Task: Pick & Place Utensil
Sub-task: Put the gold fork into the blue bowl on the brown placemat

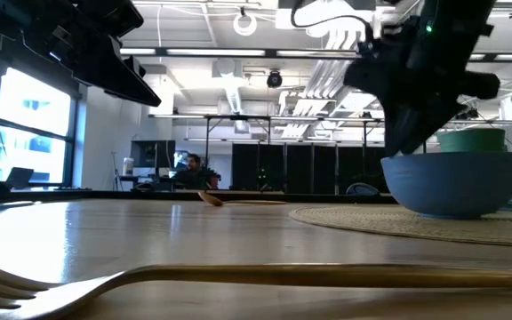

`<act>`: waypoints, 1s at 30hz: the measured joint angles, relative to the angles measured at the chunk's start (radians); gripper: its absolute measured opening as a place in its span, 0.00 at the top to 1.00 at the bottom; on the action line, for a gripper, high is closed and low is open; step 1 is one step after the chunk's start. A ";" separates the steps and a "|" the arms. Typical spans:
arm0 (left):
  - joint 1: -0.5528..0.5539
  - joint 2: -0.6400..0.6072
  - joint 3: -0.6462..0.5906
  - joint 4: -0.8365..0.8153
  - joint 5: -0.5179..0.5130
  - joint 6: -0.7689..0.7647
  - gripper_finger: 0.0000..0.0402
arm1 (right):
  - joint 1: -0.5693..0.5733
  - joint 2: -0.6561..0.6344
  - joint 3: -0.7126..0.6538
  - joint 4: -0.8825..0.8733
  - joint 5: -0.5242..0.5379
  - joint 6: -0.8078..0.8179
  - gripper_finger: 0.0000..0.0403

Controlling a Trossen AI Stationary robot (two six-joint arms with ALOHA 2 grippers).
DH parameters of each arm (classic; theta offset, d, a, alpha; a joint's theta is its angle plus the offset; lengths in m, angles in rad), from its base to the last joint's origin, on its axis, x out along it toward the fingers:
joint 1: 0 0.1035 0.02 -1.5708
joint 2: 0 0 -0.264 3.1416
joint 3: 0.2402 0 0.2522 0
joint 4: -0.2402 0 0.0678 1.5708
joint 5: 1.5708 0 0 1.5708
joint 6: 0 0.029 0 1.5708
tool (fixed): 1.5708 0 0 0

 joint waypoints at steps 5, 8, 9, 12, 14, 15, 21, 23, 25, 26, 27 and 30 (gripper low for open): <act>0.000 0.000 0.000 0.000 0.000 0.000 0.73 | 0.007 -0.031 0.050 -0.010 0.042 -0.065 0.63; 0.000 0.000 0.000 0.001 0.000 0.000 0.73 | 0.007 -0.034 0.084 -0.004 0.041 -0.140 0.61; 0.000 0.000 0.000 0.000 0.000 -0.003 0.73 | 0.007 -0.034 0.097 -0.003 0.042 -0.167 0.60; 0.000 0.000 0.000 0.000 0.000 -0.015 0.73 | 0.013 -0.035 0.134 0.036 0.061 -0.255 0.60; 0.000 0.000 0.000 0.001 0.000 -0.020 0.73 | 0.019 -0.035 0.161 0.069 0.065 -0.314 0.60; 0.000 0.000 0.000 0.000 0.001 -0.021 0.73 | 0.021 -0.035 0.174 0.085 0.061 -0.339 0.61; 0.000 0.000 0.000 0.000 0.000 -0.023 0.73 | 0.030 -0.036 0.183 0.329 0.026 -0.548 0.63; 0.000 0.000 0.000 -0.003 0.000 -0.025 0.73 | 0.034 -0.036 0.161 0.468 -0.014 -0.633 0.64; 0.000 0.000 0.000 -0.008 0.000 -0.025 0.73 | 0.043 -0.024 0.147 0.584 -0.047 -0.707 0.64; 0.000 0.000 0.000 -0.009 0.000 -0.025 0.73 | 0.048 -0.014 0.146 0.629 -0.062 -0.734 0.64; 0.000 0.000 0.000 -0.009 0.000 -0.025 0.73 | 0.054 0.000 0.146 0.667 -0.080 -0.756 0.64; 0.000 0.000 0.000 -0.011 0.000 -0.026 0.73 | 0.071 0.054 0.146 0.784 -0.138 -0.808 0.64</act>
